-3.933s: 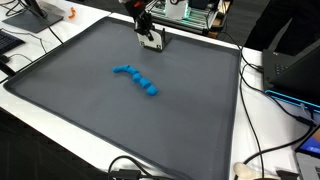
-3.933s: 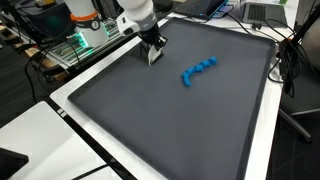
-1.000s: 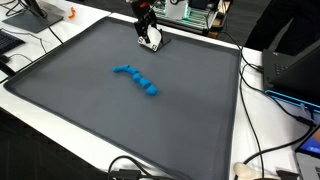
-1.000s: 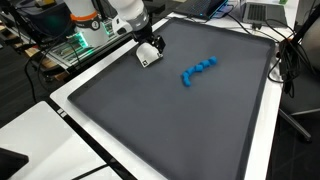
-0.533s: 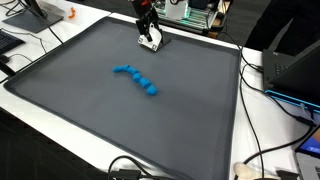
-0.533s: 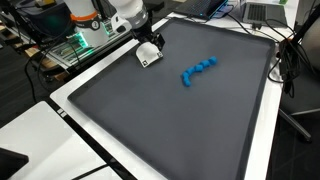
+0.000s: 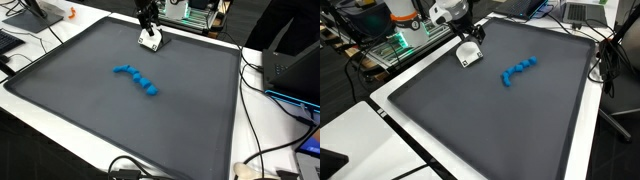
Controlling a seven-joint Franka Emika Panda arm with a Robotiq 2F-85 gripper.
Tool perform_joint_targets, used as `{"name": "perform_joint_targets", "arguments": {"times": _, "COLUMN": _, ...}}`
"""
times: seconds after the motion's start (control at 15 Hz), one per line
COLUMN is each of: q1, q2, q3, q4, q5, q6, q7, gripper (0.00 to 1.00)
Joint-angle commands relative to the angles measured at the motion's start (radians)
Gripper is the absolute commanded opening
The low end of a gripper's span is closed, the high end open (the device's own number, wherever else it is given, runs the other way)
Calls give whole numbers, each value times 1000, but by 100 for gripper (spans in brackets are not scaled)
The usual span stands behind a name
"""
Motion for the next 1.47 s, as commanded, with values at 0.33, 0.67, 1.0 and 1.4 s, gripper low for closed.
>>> {"name": "perform_joint_targets", "arguments": {"times": 0.33, "q1": -20, "q2": -137, "q3": 49, "q4": 27, "q5": -455, "q6": -33, "q7": 163, "gripper": 100}}
{"name": "perform_joint_targets", "arguments": {"times": 0.67, "q1": 1, "q2": -157, "q3": 86, "q4": 127, "q5": -597, "q6": -100, "q7": 72, "gripper": 100}}
{"name": "perform_joint_targets", "arguments": {"times": 1.0, "q1": 15, "q2": -124, "q3": 108, "q4": 249, "q5": -676, "q6": -187, "q7": -97, "gripper": 100}}
{"name": "perform_joint_targets", "arguments": {"times": 1.4, "q1": 34, "q2": -78, "q3": 111, "q4": 353, "q5": -674, "q6": -200, "q7": -373, "gripper": 100}}
